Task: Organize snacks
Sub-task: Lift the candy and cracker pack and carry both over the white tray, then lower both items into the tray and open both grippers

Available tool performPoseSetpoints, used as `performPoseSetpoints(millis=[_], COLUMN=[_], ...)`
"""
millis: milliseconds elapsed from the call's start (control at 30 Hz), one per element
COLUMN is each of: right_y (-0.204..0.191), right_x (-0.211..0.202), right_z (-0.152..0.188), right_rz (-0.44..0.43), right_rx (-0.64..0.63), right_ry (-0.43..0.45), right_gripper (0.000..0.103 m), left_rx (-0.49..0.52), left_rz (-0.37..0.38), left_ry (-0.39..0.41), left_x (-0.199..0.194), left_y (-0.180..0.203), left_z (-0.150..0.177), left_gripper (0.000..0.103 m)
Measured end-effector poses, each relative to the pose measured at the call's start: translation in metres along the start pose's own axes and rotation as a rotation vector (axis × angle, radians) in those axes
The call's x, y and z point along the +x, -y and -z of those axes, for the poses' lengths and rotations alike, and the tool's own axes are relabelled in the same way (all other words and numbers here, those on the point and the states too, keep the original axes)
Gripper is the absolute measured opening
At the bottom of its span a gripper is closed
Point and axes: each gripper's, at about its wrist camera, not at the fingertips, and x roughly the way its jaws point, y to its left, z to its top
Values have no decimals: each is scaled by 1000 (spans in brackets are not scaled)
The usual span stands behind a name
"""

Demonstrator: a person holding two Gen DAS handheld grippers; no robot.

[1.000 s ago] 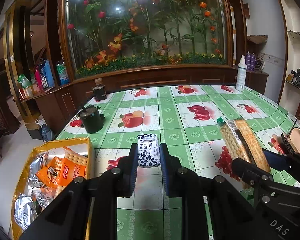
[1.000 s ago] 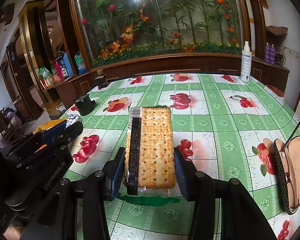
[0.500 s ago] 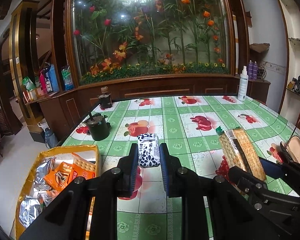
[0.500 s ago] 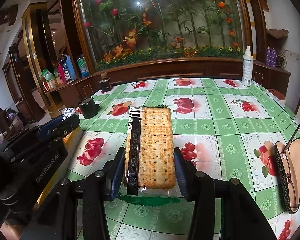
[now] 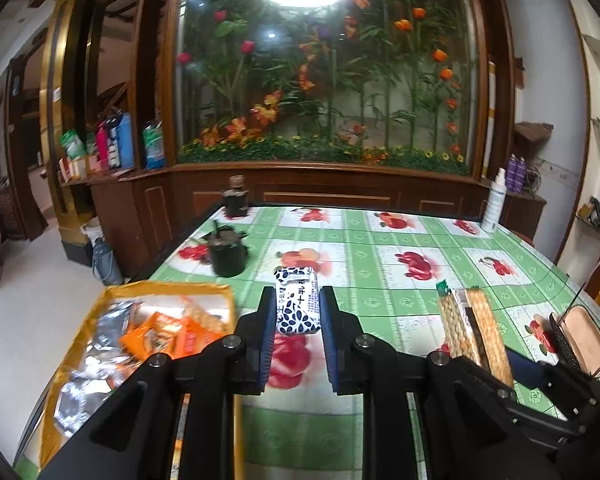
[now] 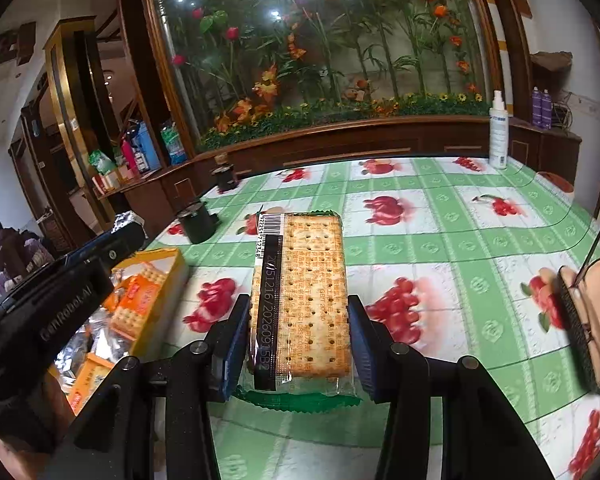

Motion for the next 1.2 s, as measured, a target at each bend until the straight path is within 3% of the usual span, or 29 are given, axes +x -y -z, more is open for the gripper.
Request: performPoseSetpoints(millis=[267, 567, 1200], right_y=[-63, -130, -176], right_x=[-1, 12, 59], right_z=[20, 46, 51], right_rz=[-96, -206, -277], right_rx=[-98, -194, -221], right_ry=[-24, -88, -200], right_gripper=[51, 51, 51], left_rx=[-78, -181, -209], left_rz=[-52, -58, -98], left_ry=[-37, -145, -203], left_x=[-22, -35, -35], left_y=[-68, -136, -159], left_z=[10, 50, 91], left_gripper=[20, 20, 20])
